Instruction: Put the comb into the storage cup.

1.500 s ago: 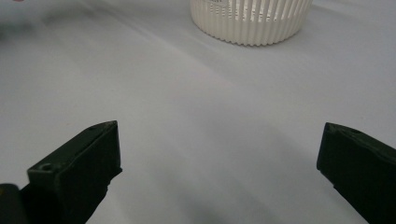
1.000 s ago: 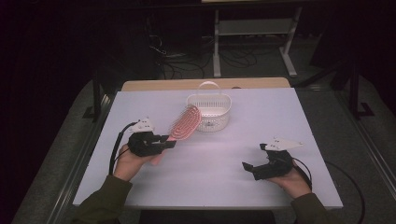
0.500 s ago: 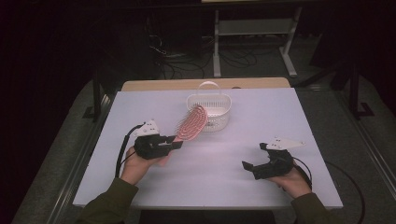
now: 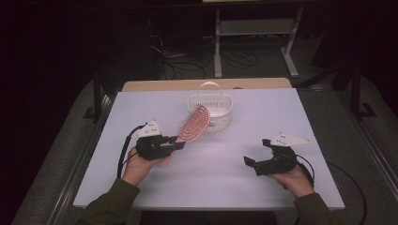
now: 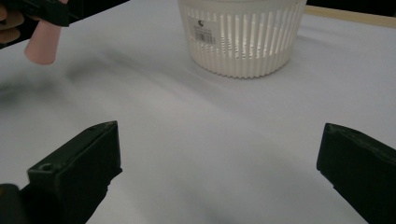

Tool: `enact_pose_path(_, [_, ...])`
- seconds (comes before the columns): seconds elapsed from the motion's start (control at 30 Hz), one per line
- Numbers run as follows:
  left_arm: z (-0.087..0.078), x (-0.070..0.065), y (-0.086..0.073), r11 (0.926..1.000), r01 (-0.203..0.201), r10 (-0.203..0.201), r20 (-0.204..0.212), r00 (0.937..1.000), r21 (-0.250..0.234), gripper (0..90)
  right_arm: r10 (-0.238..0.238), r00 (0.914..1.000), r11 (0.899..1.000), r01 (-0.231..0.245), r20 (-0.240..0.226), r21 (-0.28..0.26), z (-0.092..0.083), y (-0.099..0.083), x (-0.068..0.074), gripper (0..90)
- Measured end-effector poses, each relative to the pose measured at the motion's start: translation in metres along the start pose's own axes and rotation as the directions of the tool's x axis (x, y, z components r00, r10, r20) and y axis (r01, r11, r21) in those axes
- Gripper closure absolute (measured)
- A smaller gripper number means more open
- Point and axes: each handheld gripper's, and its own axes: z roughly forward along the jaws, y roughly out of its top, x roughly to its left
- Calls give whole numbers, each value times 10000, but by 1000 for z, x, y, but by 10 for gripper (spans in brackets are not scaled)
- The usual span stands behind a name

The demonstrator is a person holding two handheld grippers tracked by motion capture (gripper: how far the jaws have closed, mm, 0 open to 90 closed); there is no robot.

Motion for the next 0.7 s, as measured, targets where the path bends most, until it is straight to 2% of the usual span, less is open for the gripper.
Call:
enact_pose_path(0.23, [1,-2,0,10000,-81,81,88,9999,19,699,379,9991,9992,-381,-210,-114,1,10,-1,0])
enact_pose_path(0.5, [1,-4,0,9998,-168,168,55,9998,64,699,328,9981,9992,-340,-521,-231,5,20,1,0])
enact_pose_path(0.6, [0,-4,0,9995,-322,322,2,9995,74,699,399,9970,9986,-422,-668,-324,6,24,1,0])
enact_pose_path(0.7, [-1,-4,0,9996,-284,284,-10,9996,12,699,395,9966,9986,-418,-722,-308,8,27,1,0])
